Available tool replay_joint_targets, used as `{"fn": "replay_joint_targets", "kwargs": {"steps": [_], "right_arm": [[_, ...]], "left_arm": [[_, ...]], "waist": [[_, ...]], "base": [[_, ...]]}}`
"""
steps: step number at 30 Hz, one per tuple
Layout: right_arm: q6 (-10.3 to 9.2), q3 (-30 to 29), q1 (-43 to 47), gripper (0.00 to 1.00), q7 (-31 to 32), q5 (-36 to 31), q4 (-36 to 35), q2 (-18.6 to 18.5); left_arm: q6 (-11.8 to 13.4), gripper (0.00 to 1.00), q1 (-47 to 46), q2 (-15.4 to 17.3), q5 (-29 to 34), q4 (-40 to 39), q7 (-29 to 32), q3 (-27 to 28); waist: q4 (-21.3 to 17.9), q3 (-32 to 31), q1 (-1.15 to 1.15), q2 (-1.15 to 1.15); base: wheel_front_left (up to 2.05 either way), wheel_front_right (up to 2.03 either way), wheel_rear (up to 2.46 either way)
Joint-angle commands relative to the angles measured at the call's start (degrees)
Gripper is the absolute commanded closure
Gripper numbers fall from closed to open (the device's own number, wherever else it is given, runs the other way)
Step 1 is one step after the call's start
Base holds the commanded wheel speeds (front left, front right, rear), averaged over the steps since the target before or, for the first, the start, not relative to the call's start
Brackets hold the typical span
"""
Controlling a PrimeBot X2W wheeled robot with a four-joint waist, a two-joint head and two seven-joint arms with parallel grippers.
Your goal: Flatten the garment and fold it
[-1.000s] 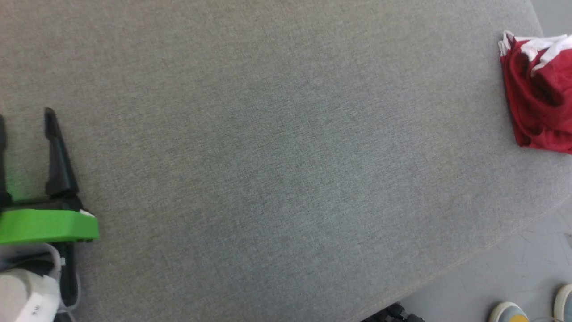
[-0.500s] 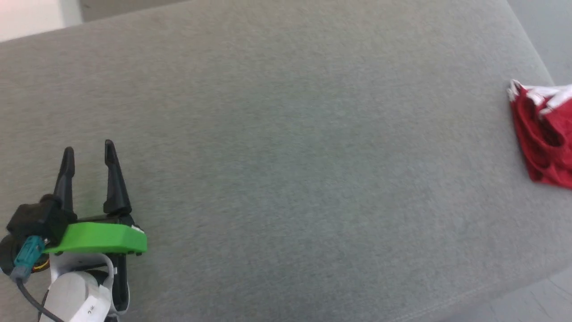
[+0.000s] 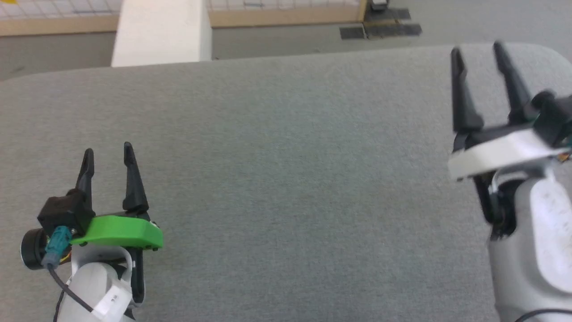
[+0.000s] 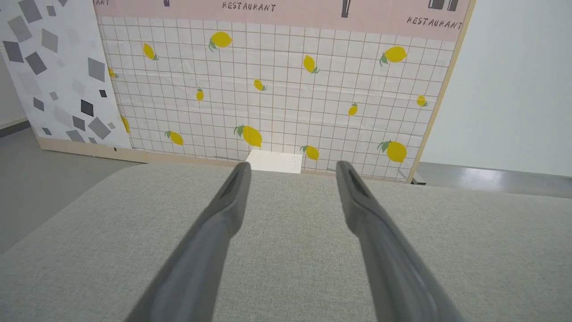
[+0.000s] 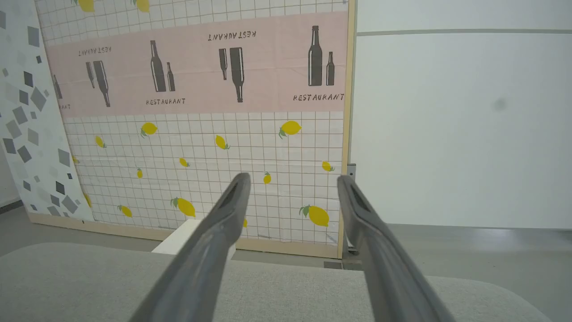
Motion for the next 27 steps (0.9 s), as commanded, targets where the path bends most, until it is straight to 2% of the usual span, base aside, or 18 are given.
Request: {"fn": "replay_joint_targets", "kwargs": {"steps": [1, 4, 10, 27], "right_arm": [[-0.1, -0.5, 2.1, 0.0, -1.2, -0.4, 1.1, 0.5], [-0.1, -0.9, 5.8, 0.0, -3.9, -1.5, 3.3, 1.3], [-0.1, 0.1, 12.8, 0.0, -7.4, 2.5, 6.7, 1.4], [-0.1, -0.3, 22.1, 0.0, -9.0, 2.7, 8.9, 1.4]], "left_arm": [[0.3, 0.0, -0.8, -0.1, 0.6, 0.4, -0.5, -0.3], [0.6, 0.0, -0.7, -0.2, 1.0, 1.8, -0.8, -0.7], [1.1, 0.0, -0.2, -1.2, 1.1, 4.6, -1.3, -1.1], [-2.7, 0.0, 3.8, -3.8, -0.4, 12.4, -1.9, -4.4]], "waist": [[4.4, -4.8, 0.0, 0.0], [4.7, -5.9, 0.0, 0.0], [5.0, -7.5, 0.0, 0.0], [5.1, -10.3, 0.0, 0.0]], "base": [[0.0, 0.0, 0.0], [0.0, 0.0, 0.0], [0.0, 0.0, 0.0], [0.0, 0.0, 0.0]]}}
